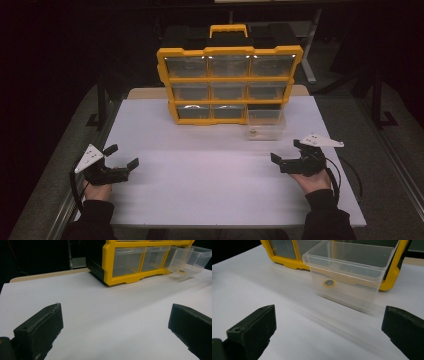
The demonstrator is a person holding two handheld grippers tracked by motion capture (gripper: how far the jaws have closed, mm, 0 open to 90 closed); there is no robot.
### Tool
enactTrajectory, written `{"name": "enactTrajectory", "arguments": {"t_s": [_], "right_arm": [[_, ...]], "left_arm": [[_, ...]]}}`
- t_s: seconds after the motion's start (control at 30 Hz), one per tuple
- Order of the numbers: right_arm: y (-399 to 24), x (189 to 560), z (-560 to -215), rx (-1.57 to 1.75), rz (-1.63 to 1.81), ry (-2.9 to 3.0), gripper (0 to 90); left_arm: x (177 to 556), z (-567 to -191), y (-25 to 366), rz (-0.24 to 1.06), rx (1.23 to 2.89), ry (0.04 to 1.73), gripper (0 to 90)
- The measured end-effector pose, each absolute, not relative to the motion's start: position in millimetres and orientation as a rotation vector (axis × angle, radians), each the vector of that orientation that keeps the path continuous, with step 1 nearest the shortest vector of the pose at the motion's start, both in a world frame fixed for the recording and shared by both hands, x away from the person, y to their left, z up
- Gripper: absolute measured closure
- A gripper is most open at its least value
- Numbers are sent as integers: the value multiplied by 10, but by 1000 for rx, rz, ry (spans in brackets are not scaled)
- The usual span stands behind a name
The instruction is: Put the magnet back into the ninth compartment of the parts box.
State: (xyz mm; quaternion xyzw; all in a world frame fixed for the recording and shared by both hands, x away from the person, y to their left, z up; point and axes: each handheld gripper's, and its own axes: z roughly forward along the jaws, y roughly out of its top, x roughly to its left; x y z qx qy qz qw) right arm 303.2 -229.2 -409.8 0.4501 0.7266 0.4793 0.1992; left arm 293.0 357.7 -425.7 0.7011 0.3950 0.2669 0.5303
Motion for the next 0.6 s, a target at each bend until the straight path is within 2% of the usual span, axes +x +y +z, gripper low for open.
{"name": "enactTrajectory", "arguments": {"t_s": [0.6], "right_arm": [[-2447,2825,-4189,1284,1420,1966,0]], "left_arm": [[2931,-4259,3577,636,1673,944,0]]}}
